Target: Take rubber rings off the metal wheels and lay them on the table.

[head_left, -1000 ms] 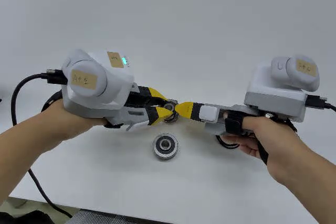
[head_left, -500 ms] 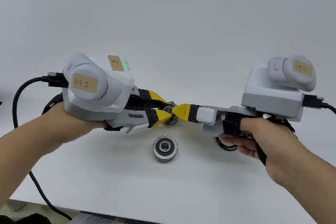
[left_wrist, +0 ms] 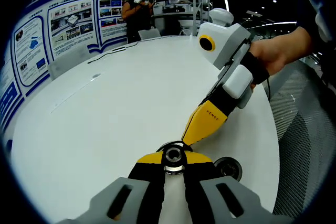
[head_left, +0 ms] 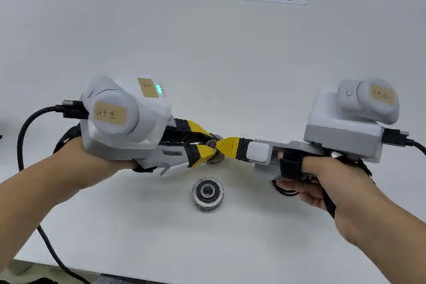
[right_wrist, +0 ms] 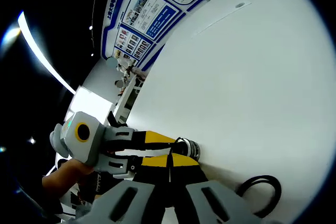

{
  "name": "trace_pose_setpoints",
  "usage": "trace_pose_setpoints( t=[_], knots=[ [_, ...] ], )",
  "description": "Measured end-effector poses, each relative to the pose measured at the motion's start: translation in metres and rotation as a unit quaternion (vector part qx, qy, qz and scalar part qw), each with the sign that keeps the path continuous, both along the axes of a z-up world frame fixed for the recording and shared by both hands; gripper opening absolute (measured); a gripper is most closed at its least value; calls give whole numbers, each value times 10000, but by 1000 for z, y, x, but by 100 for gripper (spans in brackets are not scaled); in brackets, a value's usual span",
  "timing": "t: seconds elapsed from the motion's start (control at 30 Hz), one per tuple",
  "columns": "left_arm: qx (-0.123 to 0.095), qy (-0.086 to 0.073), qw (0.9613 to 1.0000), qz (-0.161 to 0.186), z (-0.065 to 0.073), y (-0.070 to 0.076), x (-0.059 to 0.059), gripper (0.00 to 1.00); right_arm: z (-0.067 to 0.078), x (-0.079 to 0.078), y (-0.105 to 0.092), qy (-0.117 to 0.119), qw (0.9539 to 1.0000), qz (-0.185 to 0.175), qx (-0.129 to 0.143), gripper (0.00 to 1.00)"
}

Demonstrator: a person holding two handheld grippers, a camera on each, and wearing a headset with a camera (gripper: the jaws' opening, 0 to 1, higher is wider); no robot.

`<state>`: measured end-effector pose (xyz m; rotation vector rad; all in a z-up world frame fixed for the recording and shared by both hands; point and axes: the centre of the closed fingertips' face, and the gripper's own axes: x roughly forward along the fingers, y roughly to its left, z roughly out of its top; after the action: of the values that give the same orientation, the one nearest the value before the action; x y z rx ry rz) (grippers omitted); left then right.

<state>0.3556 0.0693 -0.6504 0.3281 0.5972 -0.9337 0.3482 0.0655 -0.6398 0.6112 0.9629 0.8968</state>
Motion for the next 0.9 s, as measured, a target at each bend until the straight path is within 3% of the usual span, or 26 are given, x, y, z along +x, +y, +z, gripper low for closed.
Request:
trace_pose_setpoints(
  t=[0.23, 0.63, 0.9],
  knots=[
    [118, 33, 9999, 0, 0, -1, 0, 13, -3, 0, -1, 99, 9999, -77, -107, 1],
    [270, -67, 9996, 34, 5, 7, 3, 18, -2, 1, 2, 105, 9999, -99, -47, 1],
    [151, -135, 9993, 319, 17, 17, 0, 20, 4, -1, 9, 125, 9999, -61, 44, 1]
  ],
)
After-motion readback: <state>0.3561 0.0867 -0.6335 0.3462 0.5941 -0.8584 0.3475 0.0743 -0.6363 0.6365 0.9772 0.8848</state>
